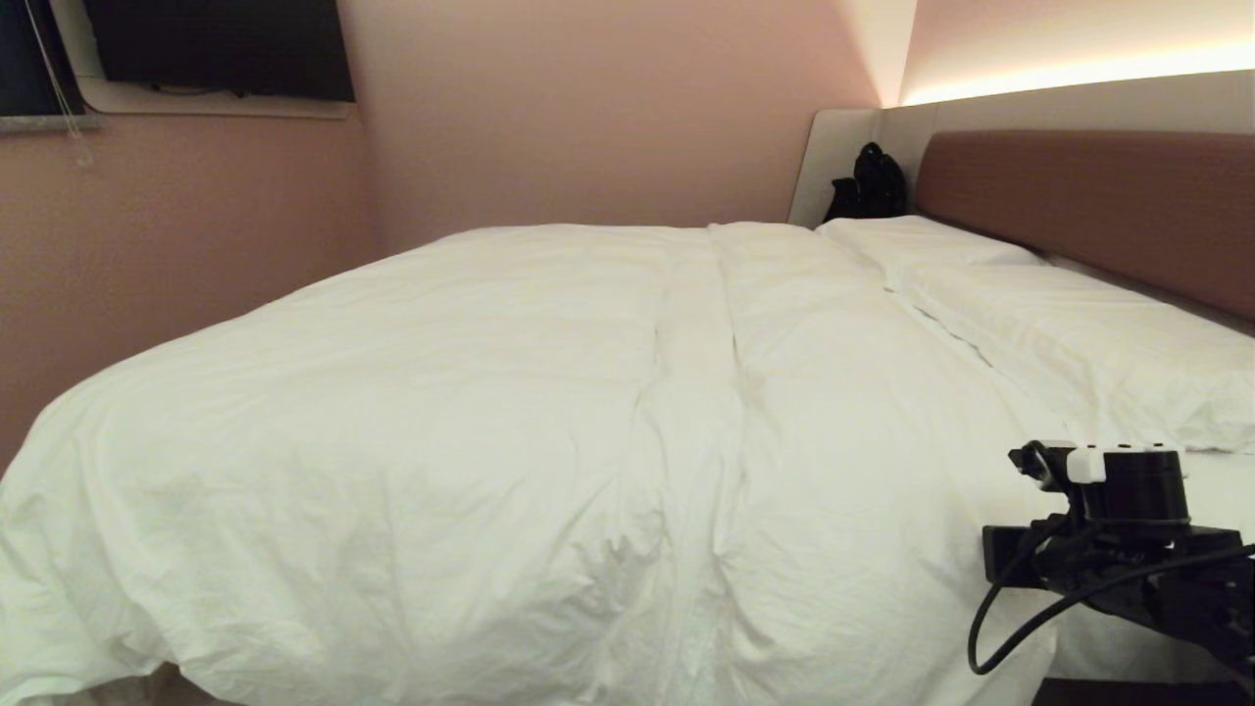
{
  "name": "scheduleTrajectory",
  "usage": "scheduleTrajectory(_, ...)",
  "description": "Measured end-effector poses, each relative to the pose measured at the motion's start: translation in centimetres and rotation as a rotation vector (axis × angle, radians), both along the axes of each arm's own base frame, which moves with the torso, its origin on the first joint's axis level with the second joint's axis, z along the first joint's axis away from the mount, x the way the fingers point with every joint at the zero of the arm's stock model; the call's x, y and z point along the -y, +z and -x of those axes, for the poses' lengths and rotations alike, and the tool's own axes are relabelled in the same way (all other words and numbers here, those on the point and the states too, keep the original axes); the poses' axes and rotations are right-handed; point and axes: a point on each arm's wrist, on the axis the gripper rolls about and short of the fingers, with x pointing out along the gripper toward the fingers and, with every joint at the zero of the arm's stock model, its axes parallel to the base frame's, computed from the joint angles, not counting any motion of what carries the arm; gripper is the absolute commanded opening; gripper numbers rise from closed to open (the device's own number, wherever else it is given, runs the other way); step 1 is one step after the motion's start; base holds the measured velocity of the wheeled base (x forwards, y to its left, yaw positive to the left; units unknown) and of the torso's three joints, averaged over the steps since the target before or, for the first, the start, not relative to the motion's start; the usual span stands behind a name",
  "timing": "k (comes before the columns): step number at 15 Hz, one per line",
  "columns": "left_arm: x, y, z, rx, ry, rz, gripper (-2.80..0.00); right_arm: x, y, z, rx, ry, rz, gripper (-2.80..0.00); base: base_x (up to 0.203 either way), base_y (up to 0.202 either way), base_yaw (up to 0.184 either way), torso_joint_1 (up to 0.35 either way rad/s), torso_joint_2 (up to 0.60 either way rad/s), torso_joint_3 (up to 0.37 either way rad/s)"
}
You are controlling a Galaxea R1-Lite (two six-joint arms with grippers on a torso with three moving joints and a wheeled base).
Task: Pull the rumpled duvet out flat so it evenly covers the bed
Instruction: Flatten the corners of the folded blanket
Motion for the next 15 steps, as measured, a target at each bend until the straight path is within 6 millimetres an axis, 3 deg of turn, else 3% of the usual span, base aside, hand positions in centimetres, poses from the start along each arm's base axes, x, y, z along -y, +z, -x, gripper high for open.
scheduleTrajectory(9, 0.0, 0.0, 0.0, 0.000, 0.000, 0.000, -2.80, -0.3, 0.8, 4.0, 0.013, 0.003, -0.013, -2.80, 0.000, 0.000, 0.000, 0.000, 0.00, 0.000)
scheduleTrajectory(15, 0.0, 0.0, 0.0, 0.000, 0.000, 0.000, -2.80, -0.2, 2.8, 7.3, 0.099, 0.006, -0.012, -2.80, 0.000, 0.000, 0.000, 0.000, 0.00, 0.000)
